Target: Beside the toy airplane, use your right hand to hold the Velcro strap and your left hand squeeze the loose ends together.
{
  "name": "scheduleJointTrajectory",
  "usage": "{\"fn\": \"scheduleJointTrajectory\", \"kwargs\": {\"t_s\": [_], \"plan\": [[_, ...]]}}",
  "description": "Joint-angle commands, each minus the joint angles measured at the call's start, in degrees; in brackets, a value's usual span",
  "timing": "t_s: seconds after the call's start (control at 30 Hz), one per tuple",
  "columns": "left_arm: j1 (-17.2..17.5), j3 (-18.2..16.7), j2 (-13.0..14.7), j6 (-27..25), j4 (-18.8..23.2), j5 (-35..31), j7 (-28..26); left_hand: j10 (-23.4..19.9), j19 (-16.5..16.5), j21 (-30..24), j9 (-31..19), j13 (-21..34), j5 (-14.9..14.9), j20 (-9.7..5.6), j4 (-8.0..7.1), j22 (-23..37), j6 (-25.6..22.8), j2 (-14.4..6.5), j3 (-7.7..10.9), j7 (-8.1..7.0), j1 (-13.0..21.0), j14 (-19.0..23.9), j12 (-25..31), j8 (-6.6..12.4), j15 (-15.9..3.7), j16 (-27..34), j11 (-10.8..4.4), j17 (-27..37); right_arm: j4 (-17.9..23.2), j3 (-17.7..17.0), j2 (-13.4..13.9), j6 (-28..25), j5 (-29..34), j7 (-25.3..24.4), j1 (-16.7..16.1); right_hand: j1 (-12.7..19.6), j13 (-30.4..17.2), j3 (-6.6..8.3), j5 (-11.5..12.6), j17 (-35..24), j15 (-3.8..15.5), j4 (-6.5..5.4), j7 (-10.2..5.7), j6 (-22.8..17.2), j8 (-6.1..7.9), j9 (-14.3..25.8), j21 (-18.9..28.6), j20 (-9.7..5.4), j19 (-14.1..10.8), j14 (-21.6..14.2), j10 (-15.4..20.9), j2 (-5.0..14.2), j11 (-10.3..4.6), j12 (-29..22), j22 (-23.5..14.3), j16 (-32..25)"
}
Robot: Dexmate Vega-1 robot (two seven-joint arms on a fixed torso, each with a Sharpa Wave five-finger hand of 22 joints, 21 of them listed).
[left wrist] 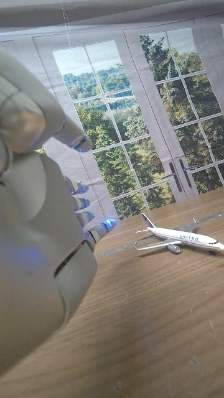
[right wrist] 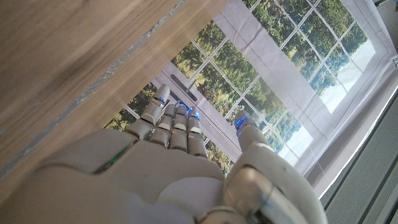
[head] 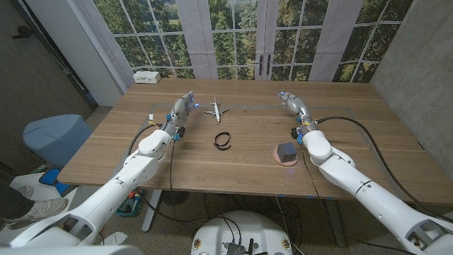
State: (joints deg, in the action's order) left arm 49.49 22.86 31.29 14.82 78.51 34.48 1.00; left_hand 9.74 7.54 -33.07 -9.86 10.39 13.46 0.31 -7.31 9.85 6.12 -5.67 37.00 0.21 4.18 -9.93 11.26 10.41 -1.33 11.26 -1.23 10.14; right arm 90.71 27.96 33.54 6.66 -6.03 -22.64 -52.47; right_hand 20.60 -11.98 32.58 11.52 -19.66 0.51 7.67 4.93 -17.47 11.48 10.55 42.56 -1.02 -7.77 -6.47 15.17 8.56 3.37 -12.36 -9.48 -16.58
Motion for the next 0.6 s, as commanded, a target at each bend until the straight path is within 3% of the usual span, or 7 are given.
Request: {"fn": "scheduleJointTrajectory", "kwargs": {"t_s": [0.03,0.6], "plan": [[0.1,0.42,-0.17,-0.17,0.38,-0.43,-0.3,1.06,-0.38,0.16,-0.03,-0.01,0.2,0.0,0.33,0.19,-0.22,-2.46,0.15,-0.02,-0.71,-1.02,0.46,0.36,0.05,0.11,-0.1,0.0,6.98,0.93,2.73,-6.17,7.23,-3.28,-2.4,0.53,-0.13,0.23,0.42,-0.16,0.06,0.67,-0.21,-1.08,0.38,0.09,-0.41,0.05,-0.83,-0.72,1.29,0.93,-0.21,-0.52,-0.19,-0.48],[0.73,0.4,-0.09,-0.2,1.13,-0.81,-1.21,0.89,-0.63,0.46,-0.01,-0.1,0.21,0.36,0.55,0.16,-0.82,-2.37,0.2,-0.24,-0.83,-0.83,0.34,0.42,0.0,-0.05,-0.15,0.0,11.9,2.98,4.18,-12.66,14.57,-3.74,-2.66,1.54,-0.23,0.35,0.72,-0.18,0.08,0.97,-0.45,-1.74,0.4,0.15,-0.74,0.27,-1.58,-1.46,1.83,1.24,-0.61,-0.62,-0.27,-0.95]]}}
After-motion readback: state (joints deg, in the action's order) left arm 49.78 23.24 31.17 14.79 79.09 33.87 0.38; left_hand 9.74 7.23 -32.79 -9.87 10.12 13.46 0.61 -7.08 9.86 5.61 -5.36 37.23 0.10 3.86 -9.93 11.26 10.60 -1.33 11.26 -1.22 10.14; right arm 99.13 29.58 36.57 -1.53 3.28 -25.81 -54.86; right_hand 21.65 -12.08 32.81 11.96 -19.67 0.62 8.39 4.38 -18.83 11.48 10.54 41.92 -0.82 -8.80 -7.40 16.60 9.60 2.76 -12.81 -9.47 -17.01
